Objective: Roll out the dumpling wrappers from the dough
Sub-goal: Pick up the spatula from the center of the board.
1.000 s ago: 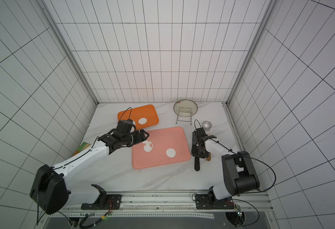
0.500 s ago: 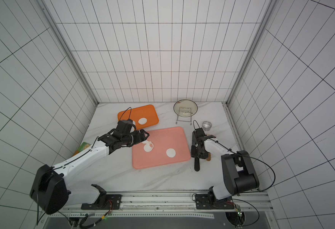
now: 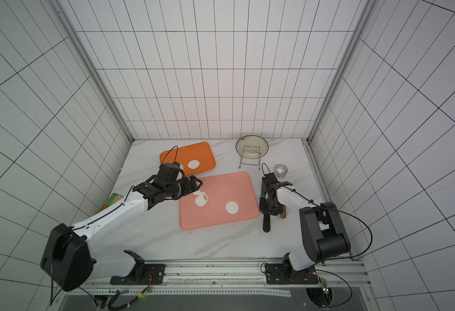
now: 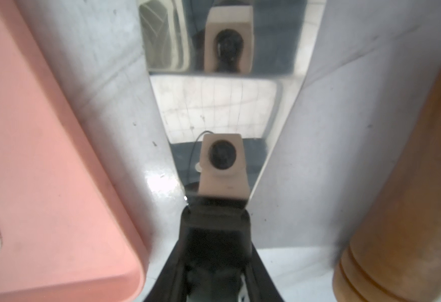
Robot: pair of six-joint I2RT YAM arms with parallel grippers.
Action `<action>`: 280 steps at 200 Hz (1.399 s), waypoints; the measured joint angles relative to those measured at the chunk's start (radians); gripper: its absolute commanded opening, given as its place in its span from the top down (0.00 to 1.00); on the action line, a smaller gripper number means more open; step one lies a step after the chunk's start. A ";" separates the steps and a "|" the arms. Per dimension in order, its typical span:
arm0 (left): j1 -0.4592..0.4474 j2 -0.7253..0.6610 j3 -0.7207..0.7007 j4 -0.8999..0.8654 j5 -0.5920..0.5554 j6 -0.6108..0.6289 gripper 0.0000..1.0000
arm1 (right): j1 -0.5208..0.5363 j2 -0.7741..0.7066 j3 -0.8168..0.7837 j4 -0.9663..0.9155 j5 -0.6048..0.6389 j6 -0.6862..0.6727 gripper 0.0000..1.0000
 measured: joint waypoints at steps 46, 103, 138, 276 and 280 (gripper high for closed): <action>0.006 0.000 0.000 0.004 0.007 0.001 0.12 | 0.000 -0.211 -0.001 -0.020 -0.029 -0.001 1.00; 0.006 0.001 0.035 0.007 0.055 0.012 0.20 | 0.005 -0.363 -0.014 -0.014 -0.089 -0.017 1.00; -0.034 0.015 0.111 0.049 0.123 0.027 0.20 | 0.063 -0.434 -0.010 0.002 -0.146 -0.056 1.00; -0.178 0.185 0.270 0.105 0.190 0.068 0.44 | 0.392 -0.399 0.125 0.008 -0.153 -0.139 1.00; -0.178 0.185 0.271 0.105 0.192 0.060 0.47 | 0.394 -0.399 0.127 0.008 -0.153 -0.140 1.00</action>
